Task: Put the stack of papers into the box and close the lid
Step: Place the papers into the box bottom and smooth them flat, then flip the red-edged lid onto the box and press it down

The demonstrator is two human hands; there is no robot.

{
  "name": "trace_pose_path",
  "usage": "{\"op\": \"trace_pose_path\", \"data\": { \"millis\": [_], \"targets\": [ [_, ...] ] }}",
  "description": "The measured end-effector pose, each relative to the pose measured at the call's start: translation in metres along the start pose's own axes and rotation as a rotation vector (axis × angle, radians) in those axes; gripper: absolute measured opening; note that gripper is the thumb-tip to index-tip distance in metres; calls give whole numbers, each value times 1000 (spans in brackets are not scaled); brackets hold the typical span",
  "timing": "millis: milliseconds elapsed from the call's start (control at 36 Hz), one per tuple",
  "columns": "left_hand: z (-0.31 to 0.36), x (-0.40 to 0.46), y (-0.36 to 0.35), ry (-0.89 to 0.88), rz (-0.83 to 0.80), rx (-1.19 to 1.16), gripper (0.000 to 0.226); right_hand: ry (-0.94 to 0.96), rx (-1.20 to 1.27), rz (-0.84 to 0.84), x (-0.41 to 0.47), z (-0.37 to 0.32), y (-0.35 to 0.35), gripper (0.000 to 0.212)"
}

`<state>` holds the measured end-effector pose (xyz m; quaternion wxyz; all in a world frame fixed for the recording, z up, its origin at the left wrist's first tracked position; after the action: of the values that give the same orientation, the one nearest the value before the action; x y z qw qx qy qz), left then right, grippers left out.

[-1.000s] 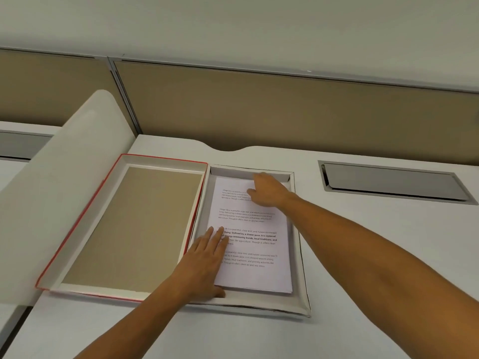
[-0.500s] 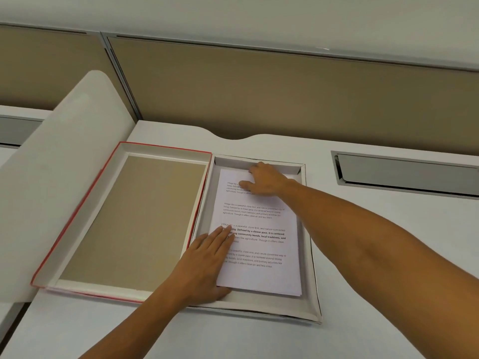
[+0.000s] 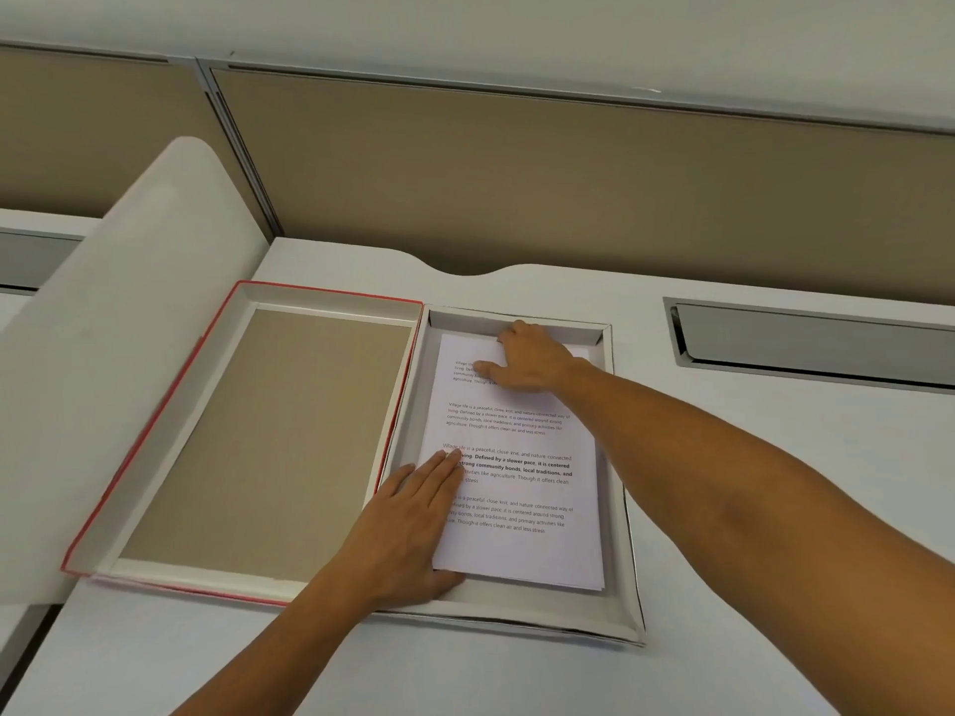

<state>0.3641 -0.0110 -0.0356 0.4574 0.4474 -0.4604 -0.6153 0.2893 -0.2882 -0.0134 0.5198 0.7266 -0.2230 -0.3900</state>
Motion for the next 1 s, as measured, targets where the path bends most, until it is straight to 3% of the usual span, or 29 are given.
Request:
{"op": "trace_pose_path", "data": {
  "millis": [306, 611, 750, 833, 917, 1000],
  "targets": [
    [2, 0, 1, 0, -35, -9, 114, -3, -34, -39, -11, -3, 7, 84],
    [7, -5, 17, -44, -42, -89, 117, 4, 103, 86, -44, -3, 14, 76],
    [10, -18, 32, 119, 153, -235, 99, 20, 217, 48, -64, -15, 13, 77],
    [13, -28, 38, 292, 380, -319, 89, 38, 280, 15, -79, -27, 9, 76],
    [11, -40, 37, 487, 650, -324, 66, 58, 282, 4, -93, -41, 6, 75],
    [7, -53, 30, 654, 758, -393, 56, 86, 292, 2, -106, -56, 3, 74]
  ]
}}
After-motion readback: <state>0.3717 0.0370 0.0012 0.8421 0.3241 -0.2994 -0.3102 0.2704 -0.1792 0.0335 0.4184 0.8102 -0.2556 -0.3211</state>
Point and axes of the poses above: each hand's wrist, its own x-axis towards the middle knuckle, its own y-axis out of the back of the hand, z = x × y, the point moved 1 cm from there along x, towards the middle knuckle, and after that the axes turned 6 degrees about -y, right-handed, at the moved point
